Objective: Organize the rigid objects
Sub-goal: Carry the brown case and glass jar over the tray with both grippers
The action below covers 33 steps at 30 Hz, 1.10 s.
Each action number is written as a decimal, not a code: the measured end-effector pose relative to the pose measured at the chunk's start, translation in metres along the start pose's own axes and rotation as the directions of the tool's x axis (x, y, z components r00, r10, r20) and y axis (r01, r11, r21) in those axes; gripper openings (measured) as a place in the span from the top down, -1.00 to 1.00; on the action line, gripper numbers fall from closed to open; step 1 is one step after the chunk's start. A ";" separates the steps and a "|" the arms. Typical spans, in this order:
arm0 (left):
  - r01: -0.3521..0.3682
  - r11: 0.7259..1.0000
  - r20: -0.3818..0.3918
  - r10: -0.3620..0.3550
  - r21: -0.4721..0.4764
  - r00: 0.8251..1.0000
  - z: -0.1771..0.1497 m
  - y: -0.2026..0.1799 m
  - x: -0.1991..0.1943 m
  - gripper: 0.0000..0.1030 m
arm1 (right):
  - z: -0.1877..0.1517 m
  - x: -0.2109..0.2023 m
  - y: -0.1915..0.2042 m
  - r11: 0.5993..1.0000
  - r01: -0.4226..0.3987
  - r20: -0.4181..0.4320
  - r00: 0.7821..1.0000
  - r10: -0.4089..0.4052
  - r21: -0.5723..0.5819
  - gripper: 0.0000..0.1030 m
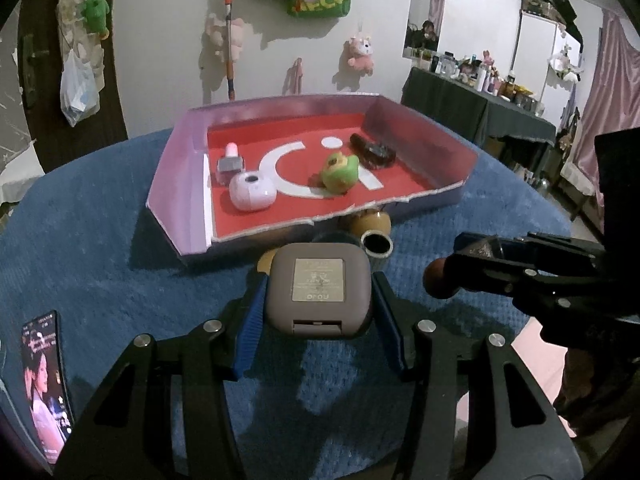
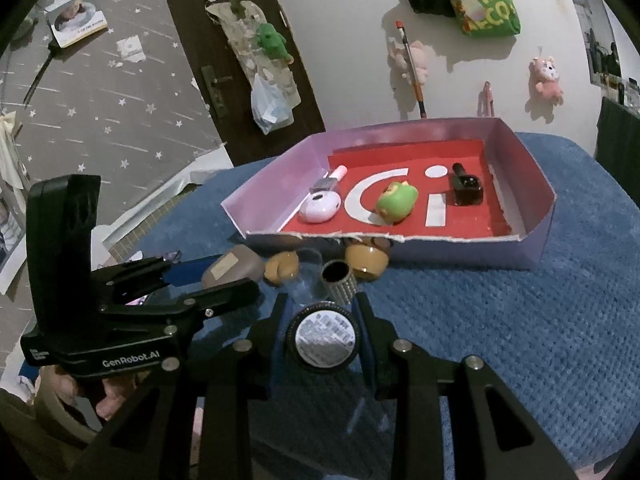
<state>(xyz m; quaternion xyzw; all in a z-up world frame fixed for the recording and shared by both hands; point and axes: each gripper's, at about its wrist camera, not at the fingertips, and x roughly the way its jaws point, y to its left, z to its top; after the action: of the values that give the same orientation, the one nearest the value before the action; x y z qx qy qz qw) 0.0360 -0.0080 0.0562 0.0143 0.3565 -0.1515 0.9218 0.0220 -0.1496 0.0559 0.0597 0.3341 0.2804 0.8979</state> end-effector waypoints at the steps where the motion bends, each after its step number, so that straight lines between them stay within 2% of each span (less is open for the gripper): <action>1: -0.001 1.000 0.005 0.001 -0.001 1.000 0.002 0.000 0.000 0.06 | 0.002 0.000 0.000 1.000 -0.001 0.003 1.000 0.001 -0.003 0.35; 12: -0.003 1.000 0.029 0.003 -0.005 1.000 0.027 0.002 0.004 0.06 | 0.026 -0.002 -0.003 1.000 0.013 0.036 0.999 -0.012 -0.017 0.35; 22: 0.008 1.000 0.009 -0.008 -0.030 1.000 0.046 0.010 0.018 0.06 | 0.046 0.004 -0.013 0.999 0.036 0.040 0.999 -0.036 -0.008 0.35; 33: 0.003 0.999 -0.085 -0.007 -0.047 0.996 0.063 0.018 0.055 0.06 | 0.068 0.029 -0.030 0.997 0.077 -0.005 0.997 -0.077 -0.012 0.35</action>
<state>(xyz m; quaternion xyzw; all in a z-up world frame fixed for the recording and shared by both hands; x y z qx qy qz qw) 0.1205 -0.0144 0.0655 -0.0016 0.3990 -0.1445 0.9055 0.0970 -0.1533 0.0826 0.0405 0.3369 0.2479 0.9074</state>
